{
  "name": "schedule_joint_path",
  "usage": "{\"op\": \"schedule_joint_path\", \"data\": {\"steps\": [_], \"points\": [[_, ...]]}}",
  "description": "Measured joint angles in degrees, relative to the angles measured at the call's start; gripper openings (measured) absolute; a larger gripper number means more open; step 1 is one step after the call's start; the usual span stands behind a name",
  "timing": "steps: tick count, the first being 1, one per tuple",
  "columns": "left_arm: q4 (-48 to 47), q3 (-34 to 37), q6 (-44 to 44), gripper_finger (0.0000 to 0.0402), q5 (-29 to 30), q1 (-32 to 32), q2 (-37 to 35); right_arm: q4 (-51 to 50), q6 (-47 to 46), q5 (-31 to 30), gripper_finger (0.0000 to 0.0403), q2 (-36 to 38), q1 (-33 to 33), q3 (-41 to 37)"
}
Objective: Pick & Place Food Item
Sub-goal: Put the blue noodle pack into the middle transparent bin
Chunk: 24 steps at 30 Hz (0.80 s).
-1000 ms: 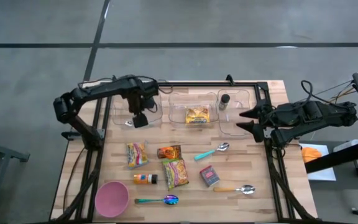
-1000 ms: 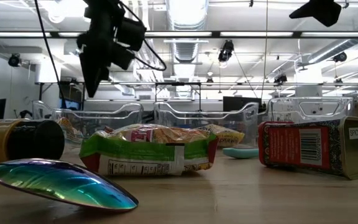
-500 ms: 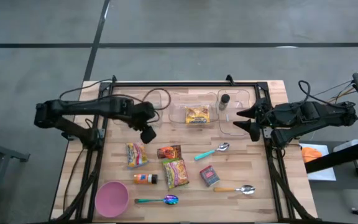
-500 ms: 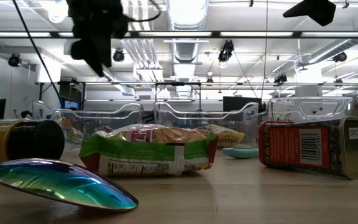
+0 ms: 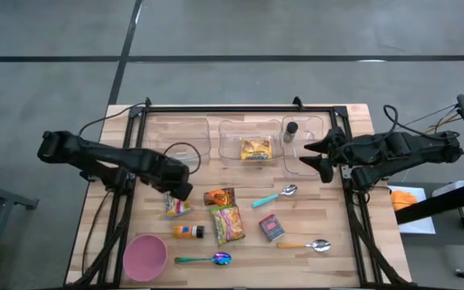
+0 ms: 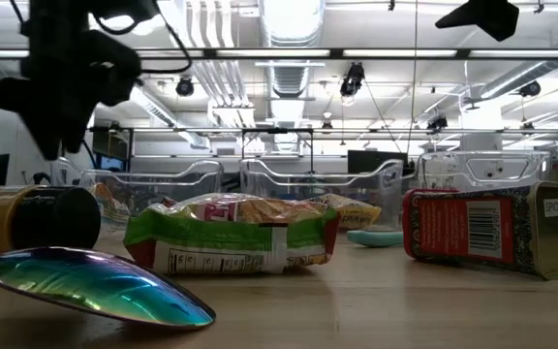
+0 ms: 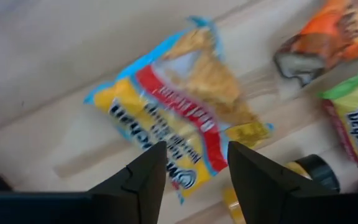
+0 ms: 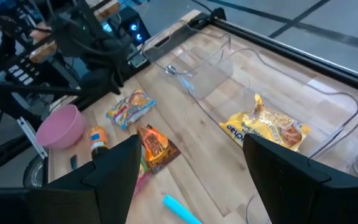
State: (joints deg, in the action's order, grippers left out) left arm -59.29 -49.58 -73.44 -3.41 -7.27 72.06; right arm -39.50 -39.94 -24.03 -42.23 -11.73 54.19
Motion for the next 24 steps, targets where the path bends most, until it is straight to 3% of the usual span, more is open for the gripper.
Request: {"op": "schedule_joint_path", "data": {"steps": [15, 24], "points": [[4.87, 11.88, -9.98, 0.0314, -1.42, -0.74, -9.91, 0.07, -0.58, -0.12, 0.0278, 0.08, 0.00, 0.00], [18.74, 20.45, -12.12, 0.0329, -1.32, -0.72, -10.80, 1.52, -0.55, -0.07, 0.0278, 0.08, 0.00, 0.00]]}}
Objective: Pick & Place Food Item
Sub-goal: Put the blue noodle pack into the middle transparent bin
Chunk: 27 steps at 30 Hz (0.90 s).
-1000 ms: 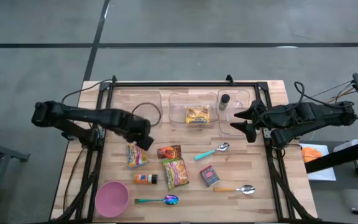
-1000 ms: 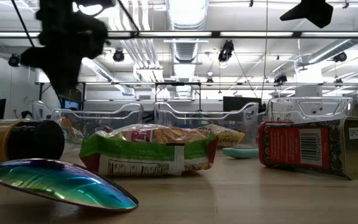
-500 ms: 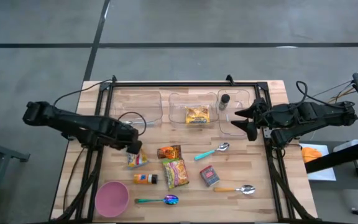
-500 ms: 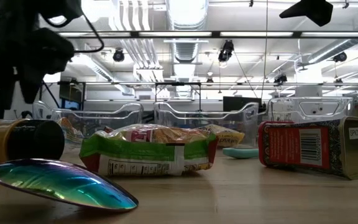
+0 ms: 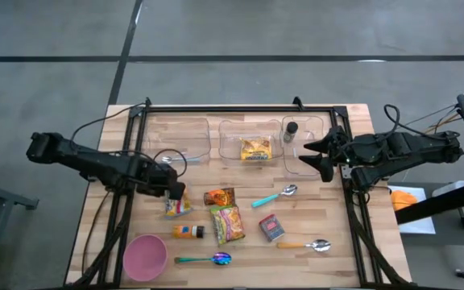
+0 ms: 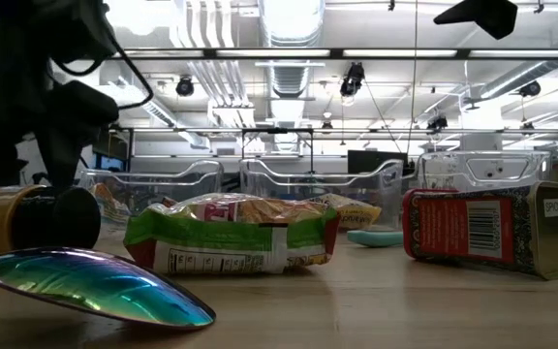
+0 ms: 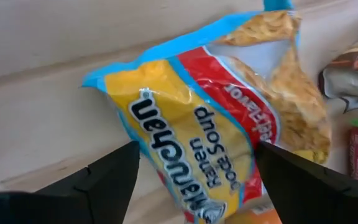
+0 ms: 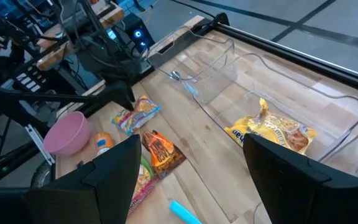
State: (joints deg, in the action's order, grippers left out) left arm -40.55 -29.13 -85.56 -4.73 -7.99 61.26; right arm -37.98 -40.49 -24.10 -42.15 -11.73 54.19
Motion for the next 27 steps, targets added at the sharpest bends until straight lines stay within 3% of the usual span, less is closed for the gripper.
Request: {"op": "schedule_joint_path", "data": {"steps": [6, 9, 21, 27], "points": [[2.44, 1.72, 0.73, 0.0327, -0.23, 0.00, -0.59, 0.80, 0.11, 0.04, 0.0278, 0.00, 0.00, 0.00], [2.48, 1.74, 1.89, 0.0307, -0.37, 0.00, -0.59, 0.94, 0.14, 0.03, 0.0278, 0.00, 0.00, 0.00], [2.75, 1.68, 2.66, 0.0114, -1.31, 0.00, -0.68, 1.05, 0.15, 0.03, 0.0278, 0.00, 0.00, 0.00], [1.93, 0.75, 2.71, 0.0059, -1.36, 0.00, -0.86, 1.03, 0.37, 0.02, 0.0278, 0.00, 0.00, 0.00]]}}
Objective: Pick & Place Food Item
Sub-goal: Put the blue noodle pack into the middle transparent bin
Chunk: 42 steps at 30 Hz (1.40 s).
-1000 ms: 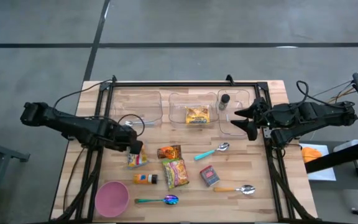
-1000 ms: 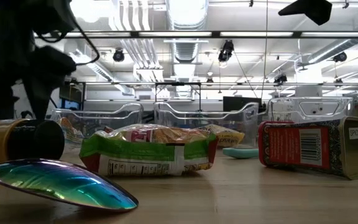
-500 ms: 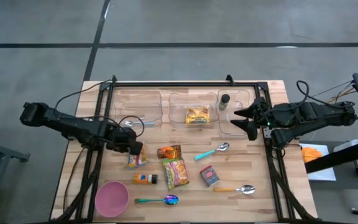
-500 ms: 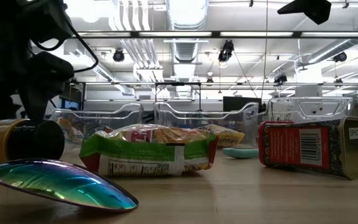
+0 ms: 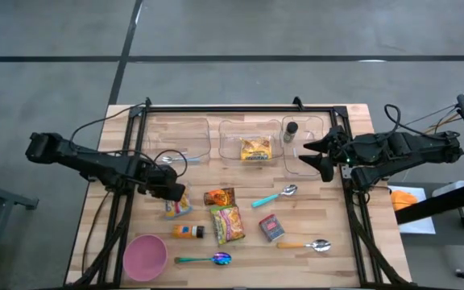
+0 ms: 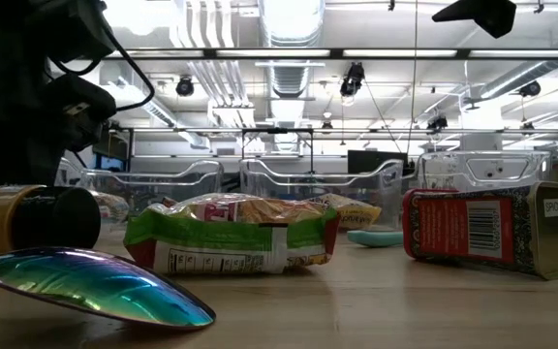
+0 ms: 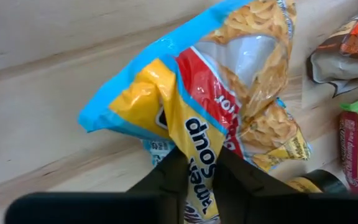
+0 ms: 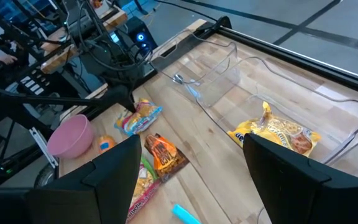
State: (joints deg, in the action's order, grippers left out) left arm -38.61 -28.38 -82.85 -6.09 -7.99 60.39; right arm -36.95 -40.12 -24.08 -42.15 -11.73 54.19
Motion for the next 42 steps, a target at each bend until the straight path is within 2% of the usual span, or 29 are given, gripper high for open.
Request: {"op": "schedule_joint_path", "data": {"steps": [11, 21, 28, 36, 39, 42], "points": [[-0.32, -2.58, 1.63, 0.0009, -0.90, 0.04, -0.26, -0.02, 0.68, 0.00, 0.0278, 0.00, 0.02, 0.00], [-0.35, -7.73, 3.33, 0.0008, -0.52, 0.07, -0.26, 0.00, 0.85, 0.00, 0.0278, 0.00, 0.02, 0.00], [-0.23, -15.35, 7.49, 0.0008, 4.42, 1.14, -0.27, 0.00, 0.89, 0.00, 0.0278, 0.00, 0.02, 0.00], [-0.08, -23.61, 17.04, 0.0008, 8.09, 8.91, -0.19, 0.00, 1.35, 0.00, 0.0278, 0.00, 0.02, 0.00], [0.27, -25.74, 22.28, 0.0008, 7.63, 14.47, 1.21, 0.00, 1.51, 0.00, 0.0278, 0.00, 0.02, 0.00], [0.40, -28.82, 28.59, 0.0007, 4.61, 19.89, 4.28, 0.00, 1.51, 0.00, 0.0278, 0.02, 0.02, 0.00]]}}
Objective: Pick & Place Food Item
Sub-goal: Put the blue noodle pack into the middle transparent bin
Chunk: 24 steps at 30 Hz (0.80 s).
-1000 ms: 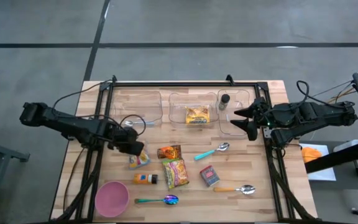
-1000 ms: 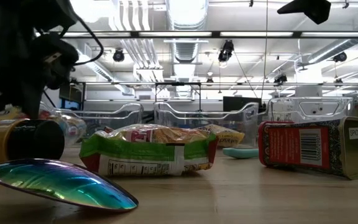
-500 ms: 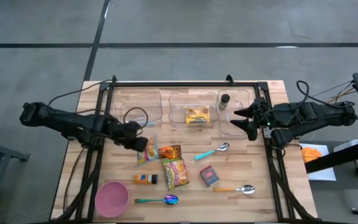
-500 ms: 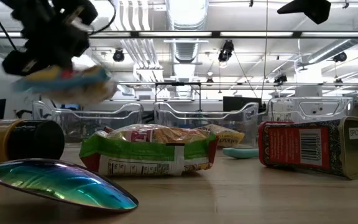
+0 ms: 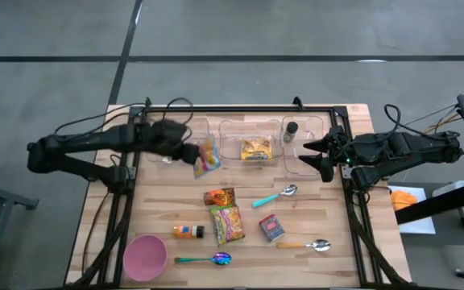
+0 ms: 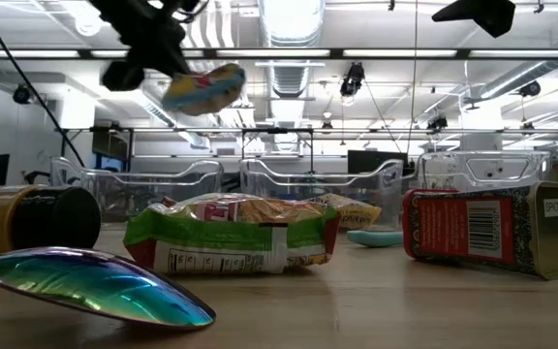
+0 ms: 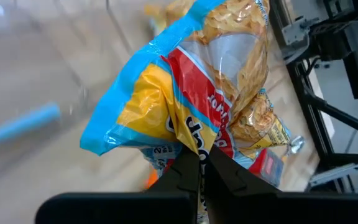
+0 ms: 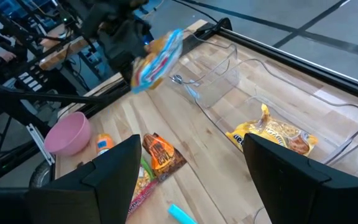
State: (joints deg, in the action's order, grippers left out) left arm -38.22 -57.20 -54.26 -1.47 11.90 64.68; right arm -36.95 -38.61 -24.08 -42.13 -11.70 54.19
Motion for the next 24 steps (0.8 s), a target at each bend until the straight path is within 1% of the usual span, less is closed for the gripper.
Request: {"op": "schedule_joint_path", "data": {"steps": [5, 10, 13, 17, 24], "points": [[-0.05, -7.35, 9.51, 0.0006, -4.06, 5.67, 7.47, -0.01, 0.06, 0.00, 0.0278, -0.02, 0.00, 0.00], [-3.37, -16.68, 17.40, 0.0006, -4.61, 8.14, 15.72, 0.00, 0.24, 0.00, 0.0278, -0.02, 0.00, 0.00], [-5.38, -20.96, 20.18, 0.0006, -4.63, 8.48, 20.15, 0.02, 0.17, -0.23, 0.0278, -0.02, 0.00, 0.00], [-5.32, -25.29, 22.88, 0.0005, -4.79, 8.82, 25.64, 0.59, 0.02, -1.47, 0.0278, -0.02, 0.00, 0.00], [-4.87, -31.69, 26.69, 0.0005, -4.78, 10.48, 33.82, 1.58, 0.12, -1.60, 0.0278, -0.02, -0.02, 0.00]]}}
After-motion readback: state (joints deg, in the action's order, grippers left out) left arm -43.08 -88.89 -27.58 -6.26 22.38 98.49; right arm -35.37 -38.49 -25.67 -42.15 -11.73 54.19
